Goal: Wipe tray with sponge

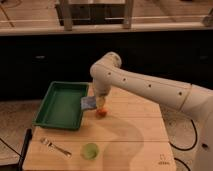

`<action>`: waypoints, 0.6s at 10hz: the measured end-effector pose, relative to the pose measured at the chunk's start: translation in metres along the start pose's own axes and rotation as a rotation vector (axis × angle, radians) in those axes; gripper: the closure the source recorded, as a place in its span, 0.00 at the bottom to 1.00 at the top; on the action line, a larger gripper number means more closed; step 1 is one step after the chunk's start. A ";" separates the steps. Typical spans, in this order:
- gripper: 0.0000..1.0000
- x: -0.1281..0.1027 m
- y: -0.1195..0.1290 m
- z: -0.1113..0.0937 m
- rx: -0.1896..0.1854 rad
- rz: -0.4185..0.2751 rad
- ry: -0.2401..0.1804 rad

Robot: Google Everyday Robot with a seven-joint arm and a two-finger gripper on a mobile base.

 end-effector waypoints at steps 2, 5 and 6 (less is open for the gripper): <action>0.99 -0.013 -0.011 0.004 0.001 -0.013 -0.004; 0.99 -0.020 -0.023 0.011 -0.001 -0.027 -0.013; 0.99 -0.025 -0.027 0.013 -0.002 -0.035 -0.016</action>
